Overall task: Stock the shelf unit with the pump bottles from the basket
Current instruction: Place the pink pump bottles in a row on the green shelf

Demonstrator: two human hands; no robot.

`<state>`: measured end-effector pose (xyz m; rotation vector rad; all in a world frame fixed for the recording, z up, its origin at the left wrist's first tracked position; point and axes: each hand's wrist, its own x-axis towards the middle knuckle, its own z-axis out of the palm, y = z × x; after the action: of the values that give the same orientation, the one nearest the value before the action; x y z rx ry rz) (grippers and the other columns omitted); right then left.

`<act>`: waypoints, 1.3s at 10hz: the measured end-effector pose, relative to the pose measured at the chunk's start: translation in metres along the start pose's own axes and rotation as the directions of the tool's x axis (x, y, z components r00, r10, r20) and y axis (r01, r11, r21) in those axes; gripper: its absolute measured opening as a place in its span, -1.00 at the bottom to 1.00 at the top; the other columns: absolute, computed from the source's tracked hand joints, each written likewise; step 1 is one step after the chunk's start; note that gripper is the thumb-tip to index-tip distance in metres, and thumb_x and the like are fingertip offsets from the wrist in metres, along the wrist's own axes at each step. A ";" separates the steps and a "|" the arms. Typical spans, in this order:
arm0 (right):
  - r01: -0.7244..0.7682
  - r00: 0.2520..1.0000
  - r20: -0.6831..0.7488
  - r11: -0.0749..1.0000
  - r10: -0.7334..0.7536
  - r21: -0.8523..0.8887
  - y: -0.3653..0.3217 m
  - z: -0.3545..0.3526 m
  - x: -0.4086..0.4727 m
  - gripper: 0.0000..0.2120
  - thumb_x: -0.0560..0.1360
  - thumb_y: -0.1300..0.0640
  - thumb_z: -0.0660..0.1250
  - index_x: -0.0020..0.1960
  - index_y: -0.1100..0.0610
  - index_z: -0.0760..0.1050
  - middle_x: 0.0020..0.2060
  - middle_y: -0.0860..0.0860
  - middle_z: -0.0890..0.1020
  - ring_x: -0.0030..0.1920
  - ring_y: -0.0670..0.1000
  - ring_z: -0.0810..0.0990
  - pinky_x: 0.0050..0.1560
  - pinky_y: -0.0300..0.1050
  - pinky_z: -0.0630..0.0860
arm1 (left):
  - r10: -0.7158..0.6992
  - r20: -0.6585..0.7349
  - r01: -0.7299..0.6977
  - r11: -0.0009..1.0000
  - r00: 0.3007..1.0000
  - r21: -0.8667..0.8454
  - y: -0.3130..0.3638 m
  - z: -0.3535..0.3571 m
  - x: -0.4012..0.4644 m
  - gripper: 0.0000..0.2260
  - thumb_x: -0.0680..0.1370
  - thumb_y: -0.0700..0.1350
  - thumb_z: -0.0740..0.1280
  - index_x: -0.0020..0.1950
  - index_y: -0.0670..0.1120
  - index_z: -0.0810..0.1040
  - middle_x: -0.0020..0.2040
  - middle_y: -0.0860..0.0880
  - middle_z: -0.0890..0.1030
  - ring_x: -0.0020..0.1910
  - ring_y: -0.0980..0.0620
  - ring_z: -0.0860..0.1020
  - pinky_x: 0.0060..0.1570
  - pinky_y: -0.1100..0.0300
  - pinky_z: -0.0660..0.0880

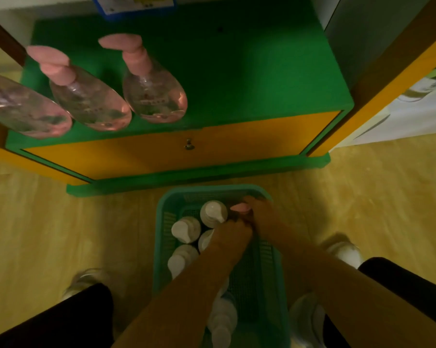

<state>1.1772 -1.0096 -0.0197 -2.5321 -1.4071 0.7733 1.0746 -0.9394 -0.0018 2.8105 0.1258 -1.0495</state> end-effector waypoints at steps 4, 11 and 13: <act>-0.170 0.972 -0.043 0.822 0.229 0.543 -0.004 -0.042 -0.028 -0.72 0.51 0.14 0.37 0.19 0.23 0.53 0.08 0.19 0.61 0.02 0.04 0.57 0.21 -0.18 0.43 | 0.085 -0.327 -0.145 0.976 0.941 -0.165 0.002 -0.035 -0.047 -0.72 0.55 -0.11 0.26 0.22 -0.19 0.46 0.20 -0.19 0.52 0.11 -0.18 0.52 -0.07 -0.02 0.49; 0.029 0.962 -0.124 0.359 0.244 0.933 -0.107 -0.239 -0.126 -0.78 0.53 -0.17 0.24 0.16 -0.26 0.49 0.01 -0.04 0.69 0.00 0.06 0.68 -0.10 0.15 0.63 | -0.401 -0.542 -0.424 0.349 0.739 -0.836 -0.036 -0.143 -0.257 -0.89 0.50 -0.16 0.37 -0.12 0.07 0.56 -0.16 0.08 0.63 -0.21 0.23 0.62 -0.32 0.34 0.55; 0.050 0.954 -0.124 0.261 0.273 0.964 -0.143 -0.266 -0.130 -0.69 0.55 -0.22 0.15 0.15 -0.08 0.48 0.12 0.12 0.61 0.11 0.17 0.61 0.12 0.19 0.55 | -0.603 -0.367 -0.443 0.026 0.708 -0.896 -0.051 -0.172 -0.289 -0.80 0.48 -0.06 0.38 0.08 -0.05 0.55 0.00 -0.07 0.63 -0.05 0.00 0.61 -0.10 0.11 0.58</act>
<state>1.1470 -1.0059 0.3075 -1.5797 -0.3274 0.8688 0.9615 -0.8705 0.3109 1.4736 0.8067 0.3708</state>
